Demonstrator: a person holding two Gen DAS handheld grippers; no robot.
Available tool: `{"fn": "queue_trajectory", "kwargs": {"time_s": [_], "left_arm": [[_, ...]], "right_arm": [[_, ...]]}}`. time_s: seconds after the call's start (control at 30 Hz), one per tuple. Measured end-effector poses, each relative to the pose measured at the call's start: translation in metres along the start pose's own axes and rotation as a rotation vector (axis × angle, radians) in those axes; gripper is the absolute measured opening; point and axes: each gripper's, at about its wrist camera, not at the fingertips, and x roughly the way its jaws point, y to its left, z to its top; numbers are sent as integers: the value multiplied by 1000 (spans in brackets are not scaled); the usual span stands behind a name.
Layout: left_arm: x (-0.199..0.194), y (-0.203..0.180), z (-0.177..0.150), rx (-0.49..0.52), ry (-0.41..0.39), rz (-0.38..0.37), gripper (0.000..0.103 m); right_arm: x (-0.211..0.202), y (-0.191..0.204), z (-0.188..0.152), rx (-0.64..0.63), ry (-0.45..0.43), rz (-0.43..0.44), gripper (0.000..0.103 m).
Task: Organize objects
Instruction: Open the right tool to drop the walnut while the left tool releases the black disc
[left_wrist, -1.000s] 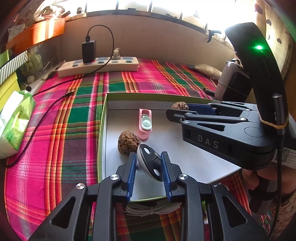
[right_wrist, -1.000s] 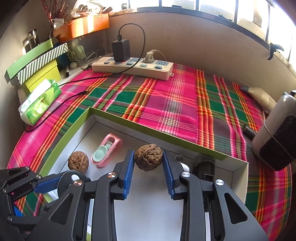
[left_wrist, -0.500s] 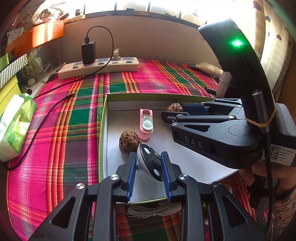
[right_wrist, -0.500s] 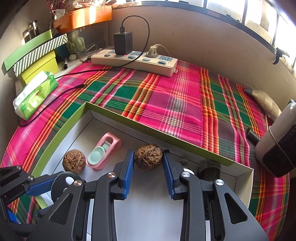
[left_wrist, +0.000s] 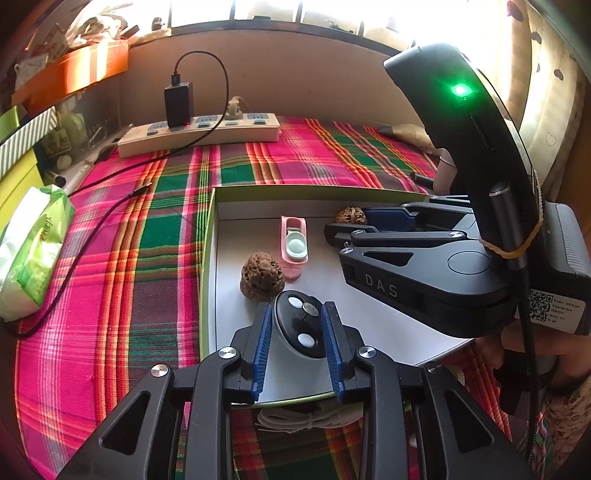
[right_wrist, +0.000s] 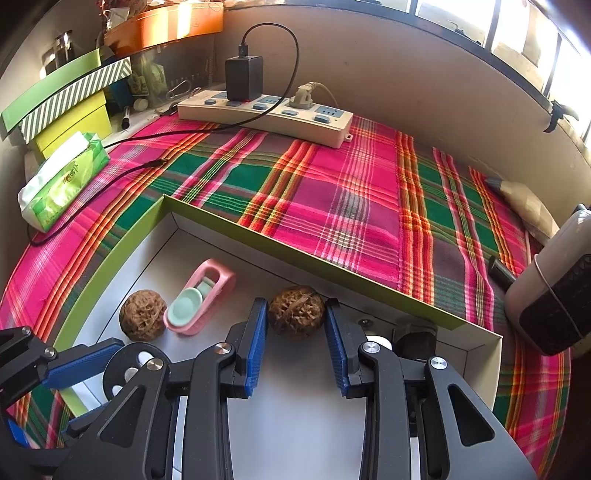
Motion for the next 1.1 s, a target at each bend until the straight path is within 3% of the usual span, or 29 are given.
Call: {"fn": "queue_trajectory", "kwargs": {"time_s": [0.13, 0.2, 0.27, 1.1], "left_arm": [[-1, 1, 0, -3, 0, -7, 29], [-1, 0, 0, -2, 0, -8, 30], [-1, 0, 0, -3, 1, -10, 32], [-30, 7, -6, -22, -56, -3, 36]], "right_arm": [[0, 0, 0, 1, -4, -1, 34], [-1, -1, 0, 8, -10, 2, 43], [-3, -2, 0, 13, -15, 7, 45], [-47, -7, -23, 80, -92, -9, 47]]}}
